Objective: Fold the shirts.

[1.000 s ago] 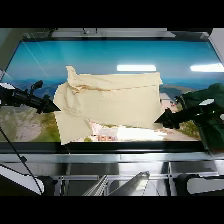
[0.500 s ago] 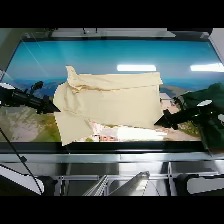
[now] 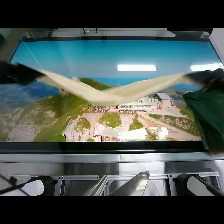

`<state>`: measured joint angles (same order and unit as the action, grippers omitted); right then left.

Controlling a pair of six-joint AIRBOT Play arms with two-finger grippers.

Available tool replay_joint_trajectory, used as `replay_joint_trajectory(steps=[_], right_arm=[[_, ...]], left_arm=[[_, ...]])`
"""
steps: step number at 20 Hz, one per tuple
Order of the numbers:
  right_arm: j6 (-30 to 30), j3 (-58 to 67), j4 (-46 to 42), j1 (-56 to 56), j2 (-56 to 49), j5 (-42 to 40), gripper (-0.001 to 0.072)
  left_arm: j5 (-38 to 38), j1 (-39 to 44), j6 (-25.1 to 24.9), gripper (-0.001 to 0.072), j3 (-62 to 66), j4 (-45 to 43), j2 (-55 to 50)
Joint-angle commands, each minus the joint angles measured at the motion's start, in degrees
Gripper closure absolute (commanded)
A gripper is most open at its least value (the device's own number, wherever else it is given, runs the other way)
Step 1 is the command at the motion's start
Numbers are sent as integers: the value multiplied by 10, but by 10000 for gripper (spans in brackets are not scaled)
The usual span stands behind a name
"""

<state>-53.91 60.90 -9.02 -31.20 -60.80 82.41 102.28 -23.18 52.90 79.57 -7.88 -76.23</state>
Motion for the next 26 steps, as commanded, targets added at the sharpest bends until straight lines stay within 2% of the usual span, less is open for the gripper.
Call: replay_joint_trajectory(steps=[1, 3, 5, 7, 10, 12, 15, 18, 22, 26], right_arm=[[6, 114, 110, -118, 171, -13, 687], [6, 171, 120, -127, 210, -38, 688], [-1, 228, 147, -102, 204, -39, 688], [-5, 279, 153, -79, 181, -39, 688], [-27, 315, 150, -77, 148, -33, 688], [-28, 315, 113, -69, 124, -19, 688], [-52, 304, -63, 5, 71, -37, 688], [-68, 263, -170, 92, 7, -88, 689], [-84, 200, -207, 139, -101, -191, 689], [-74, 173, -208, 153, -262, -269, 689]], left_arm=[[-81, -43, -21, 690, 41, 247, 214], [-164, -104, -18, 687, 77, 258, 326], [-230, -188, 21, 686, 106, 254, 415], [-241, -271, 68, 685, 137, 253, 455], [-238, -283, 94, 686, 163, 213, 447], [-226, -247, 111, 686, 167, 139, 416], [-182, -189, 110, 686, 162, 42, 344], [-187, -78, 78, 686, 93, -50, 263], [-261, 60, 34, 686, 0, -211, 119], [-348, 105, -22, 687, -22, -226, -66]])
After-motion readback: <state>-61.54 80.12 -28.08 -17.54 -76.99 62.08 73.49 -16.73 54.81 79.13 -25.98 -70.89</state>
